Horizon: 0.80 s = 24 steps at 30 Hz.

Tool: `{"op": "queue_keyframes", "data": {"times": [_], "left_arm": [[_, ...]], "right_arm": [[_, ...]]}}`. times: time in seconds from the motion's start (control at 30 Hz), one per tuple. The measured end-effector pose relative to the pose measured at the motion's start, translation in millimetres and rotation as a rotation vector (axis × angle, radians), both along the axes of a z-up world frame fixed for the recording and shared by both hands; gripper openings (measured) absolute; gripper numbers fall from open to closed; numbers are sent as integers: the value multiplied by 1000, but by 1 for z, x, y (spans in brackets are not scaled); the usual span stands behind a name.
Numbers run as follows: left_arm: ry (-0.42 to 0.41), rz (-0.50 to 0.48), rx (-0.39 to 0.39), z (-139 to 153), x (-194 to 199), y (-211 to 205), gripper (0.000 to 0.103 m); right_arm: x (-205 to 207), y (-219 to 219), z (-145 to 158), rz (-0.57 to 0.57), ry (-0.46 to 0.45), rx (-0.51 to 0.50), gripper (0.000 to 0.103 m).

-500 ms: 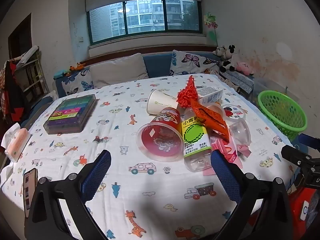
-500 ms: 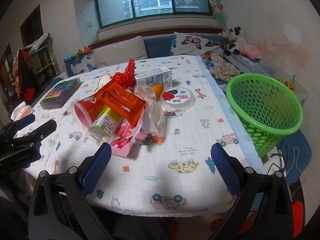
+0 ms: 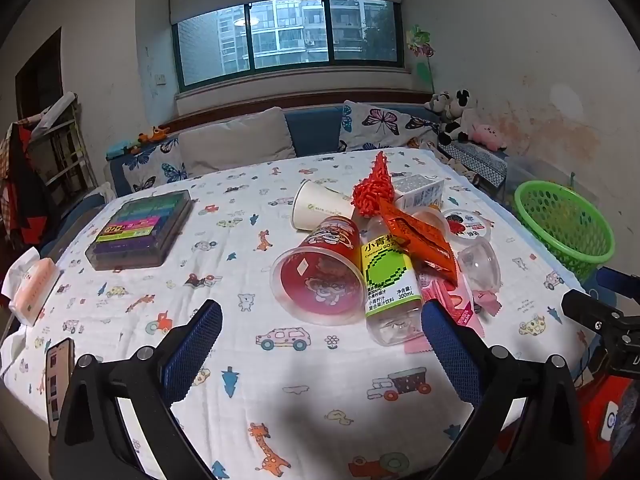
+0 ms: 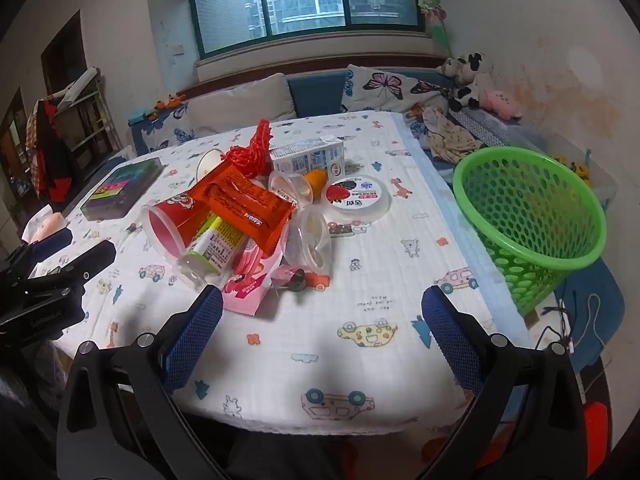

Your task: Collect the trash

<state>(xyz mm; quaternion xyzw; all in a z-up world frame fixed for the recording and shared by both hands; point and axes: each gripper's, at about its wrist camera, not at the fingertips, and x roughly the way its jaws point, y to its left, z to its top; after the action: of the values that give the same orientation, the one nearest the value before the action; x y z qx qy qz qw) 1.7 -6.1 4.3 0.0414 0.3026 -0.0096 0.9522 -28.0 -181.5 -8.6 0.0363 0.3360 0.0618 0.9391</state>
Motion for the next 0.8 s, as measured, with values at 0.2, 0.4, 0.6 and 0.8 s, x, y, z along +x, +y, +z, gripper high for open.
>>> {"op": "queue_keyframes", "data": {"times": [0.2,0.4,0.6,0.8], "left_arm": [[-10,-5,-1,-2,1,5,97],[-10,2,-4,-4,6,10,97],[-13,7,-5,-3,5,8,97],[-12,11,-7,-2,3,8,97]], "right_arm": [[-1,-1,0,-1,-1,1,99],[0,-1,1,0,-1,-1,99],[0,1,1,0,-2,-2,99],[4,0,2,0,-3,-3,99]]}}
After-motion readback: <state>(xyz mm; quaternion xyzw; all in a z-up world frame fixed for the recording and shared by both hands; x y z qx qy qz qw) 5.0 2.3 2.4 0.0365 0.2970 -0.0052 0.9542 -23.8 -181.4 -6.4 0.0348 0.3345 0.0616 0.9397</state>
